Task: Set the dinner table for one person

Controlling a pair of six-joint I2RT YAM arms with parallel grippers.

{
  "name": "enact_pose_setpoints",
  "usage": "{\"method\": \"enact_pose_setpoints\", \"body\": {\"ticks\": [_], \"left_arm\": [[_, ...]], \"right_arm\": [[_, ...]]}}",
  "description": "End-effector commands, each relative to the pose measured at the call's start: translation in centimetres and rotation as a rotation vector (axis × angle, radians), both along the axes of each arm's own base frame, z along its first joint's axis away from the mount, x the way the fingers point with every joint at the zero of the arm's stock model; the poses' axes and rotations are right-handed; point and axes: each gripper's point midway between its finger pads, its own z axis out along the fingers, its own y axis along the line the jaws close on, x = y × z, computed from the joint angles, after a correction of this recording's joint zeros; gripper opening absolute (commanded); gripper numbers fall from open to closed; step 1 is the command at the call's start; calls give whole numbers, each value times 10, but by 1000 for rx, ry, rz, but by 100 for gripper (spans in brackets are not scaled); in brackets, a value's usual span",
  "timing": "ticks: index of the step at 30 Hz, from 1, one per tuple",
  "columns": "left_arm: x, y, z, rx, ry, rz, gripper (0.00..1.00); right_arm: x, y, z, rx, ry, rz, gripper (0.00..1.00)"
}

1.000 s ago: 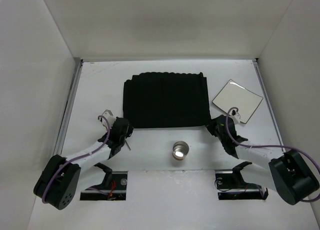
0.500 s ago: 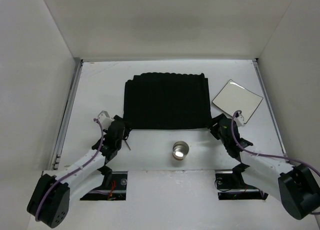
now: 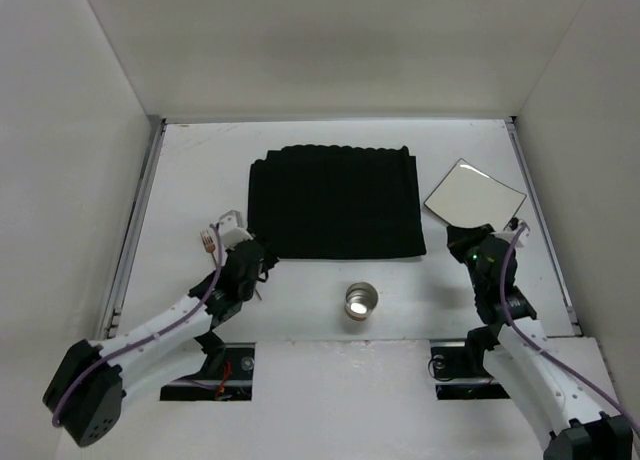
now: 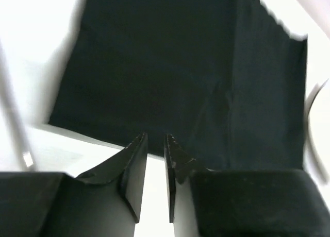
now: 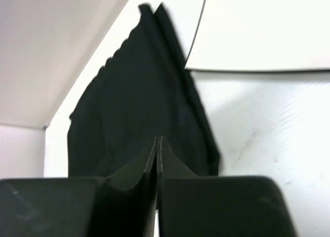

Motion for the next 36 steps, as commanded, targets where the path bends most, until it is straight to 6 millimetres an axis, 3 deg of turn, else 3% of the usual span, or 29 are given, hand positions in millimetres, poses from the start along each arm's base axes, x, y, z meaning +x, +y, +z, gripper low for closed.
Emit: {"method": "enact_pose_setpoints", "body": {"ticks": [1, 6, 12, 15, 19, 21, 31, 36], "left_arm": [[17, -42, 43, 27, -142, -134, 16], [24, -83, 52, 68, -204, -242, 15], [19, -103, 41, 64, -210, -325, 16], [16, -99, 39, 56, -215, -335, 16], [15, -90, 43, 46, -234, -318, 18], [15, -89, 42, 41, -232, -315, 19], [14, -96, 33, 0, -201, -332, 22], [15, -95, 29, -6, -188, -328, 23]], "right_arm": [[8, -12, 28, -11, -60, 0, 2], [20, -64, 20, 19, -24, -187, 0], [33, -117, -39, 122, 123, -359, 0], [27, -140, -64, 180, 142, -442, 17], [20, -154, -79, 208, 154, -509, 50], [17, -160, -81, 207, 153, -541, 55], [8, -167, -85, 211, 174, -612, 53], [20, -170, -88, 225, 182, -608, 53]]}}
